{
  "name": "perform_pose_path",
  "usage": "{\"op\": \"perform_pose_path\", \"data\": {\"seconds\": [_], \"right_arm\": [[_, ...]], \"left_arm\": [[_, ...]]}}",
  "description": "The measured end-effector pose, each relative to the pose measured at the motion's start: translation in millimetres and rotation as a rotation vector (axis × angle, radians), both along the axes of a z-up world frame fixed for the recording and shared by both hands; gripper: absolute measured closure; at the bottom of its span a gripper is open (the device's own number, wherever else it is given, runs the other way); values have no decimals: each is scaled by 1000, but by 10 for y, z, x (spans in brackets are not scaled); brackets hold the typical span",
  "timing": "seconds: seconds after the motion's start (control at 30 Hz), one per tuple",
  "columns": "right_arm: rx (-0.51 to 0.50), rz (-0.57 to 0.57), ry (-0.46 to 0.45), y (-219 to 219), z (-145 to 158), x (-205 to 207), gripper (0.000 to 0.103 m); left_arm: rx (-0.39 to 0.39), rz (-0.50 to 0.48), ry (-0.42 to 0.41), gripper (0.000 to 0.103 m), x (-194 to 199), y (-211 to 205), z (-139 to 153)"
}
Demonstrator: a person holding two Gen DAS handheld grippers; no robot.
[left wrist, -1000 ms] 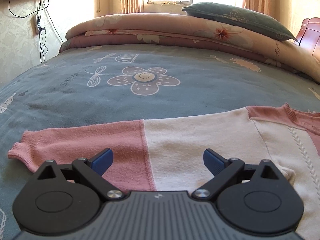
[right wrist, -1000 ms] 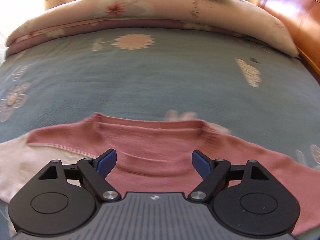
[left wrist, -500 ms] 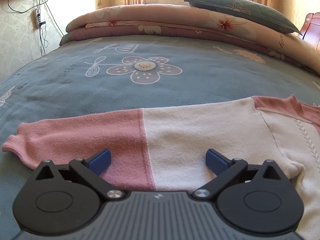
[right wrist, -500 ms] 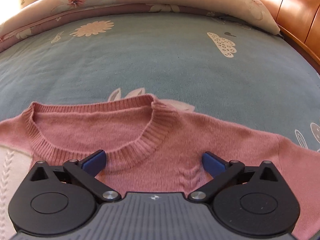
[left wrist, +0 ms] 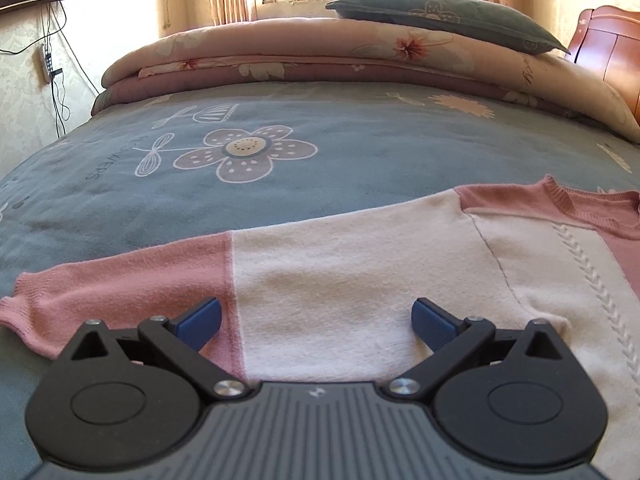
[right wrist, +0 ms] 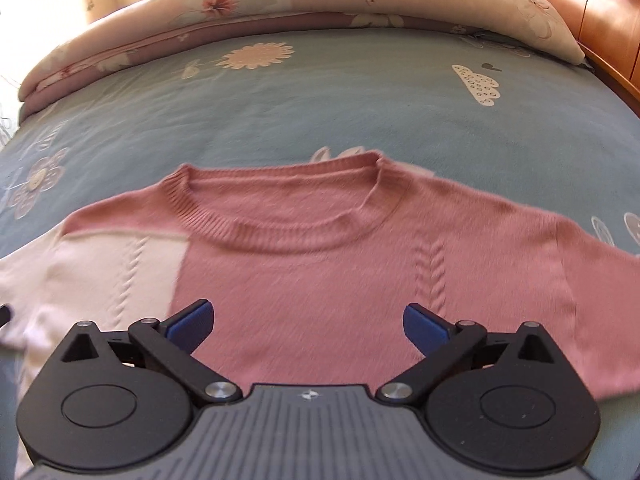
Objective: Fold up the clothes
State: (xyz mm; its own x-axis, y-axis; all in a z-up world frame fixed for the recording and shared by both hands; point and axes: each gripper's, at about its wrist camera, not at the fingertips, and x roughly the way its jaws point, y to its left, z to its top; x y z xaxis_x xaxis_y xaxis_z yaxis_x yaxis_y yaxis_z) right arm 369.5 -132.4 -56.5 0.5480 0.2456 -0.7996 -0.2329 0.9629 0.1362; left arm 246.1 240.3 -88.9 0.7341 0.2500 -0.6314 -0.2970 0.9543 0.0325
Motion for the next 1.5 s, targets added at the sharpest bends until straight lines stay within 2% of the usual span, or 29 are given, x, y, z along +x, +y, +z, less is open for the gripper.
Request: {"op": "perform_pose_path", "data": {"seconds": [0.1, 0.2, 0.3, 0.4, 0.47, 0.53, 0.63, 0.7, 0.9, 0.97, 1.07, 1.3, 1.4, 1.47, 1.5], "right_arm": [[40, 19, 5, 21, -4, -325, 0], [42, 32, -27, 73, -15, -671, 0], [18, 50, -76, 104, 2, -984, 0], [-23, 81, -70, 107, -45, -1206, 0], [-50, 98, -47, 74, -139, -1300, 0], [-45, 100, -7, 9, -275, -1346, 0], [-18, 101, -58, -52, -372, -1458, 0], [-41, 118, -74, -25, -385, -1480, 0], [-16, 121, -86, -73, -389, -1480, 0], [-17, 129, -93, -79, -390, -1490, 0], [-22, 131, -96, -69, -393, -1494, 0], [-23, 128, -98, -62, -397, -1495, 0], [-29, 127, -97, -53, -398, -1496, 0], [-31, 121, -95, -45, -397, -1490, 0], [-32, 119, -95, -40, -397, -1486, 0]], "left_arm": [[-29, 5, -13, 2, -25, 57, 13], [-94, 14, -68, 2, -95, 168, 64], [-207, 20, -94, 2, -103, 289, 84], [-396, -19, -37, 2, -29, 520, 112], [-442, -47, 7, 2, 22, 713, 224], [-421, -59, 29, 2, 32, 892, 391], [-425, -70, 55, 2, 53, 1149, 566], [-484, -78, 70, 2, 95, 1231, 507], [-640, -66, 74, 3, 234, 1255, 157], [-651, -81, 64, 3, 256, 1246, 100], [-604, -46, 57, 3, 196, 1341, 87], [-522, 163, 57, 3, -349, 2066, 82], [-557, 229, 17, 3, -502, 2307, 128], [-553, 267, 0, 3, -502, 2332, 204], [-554, 253, -8, 3, -475, 2310, 234]]}}
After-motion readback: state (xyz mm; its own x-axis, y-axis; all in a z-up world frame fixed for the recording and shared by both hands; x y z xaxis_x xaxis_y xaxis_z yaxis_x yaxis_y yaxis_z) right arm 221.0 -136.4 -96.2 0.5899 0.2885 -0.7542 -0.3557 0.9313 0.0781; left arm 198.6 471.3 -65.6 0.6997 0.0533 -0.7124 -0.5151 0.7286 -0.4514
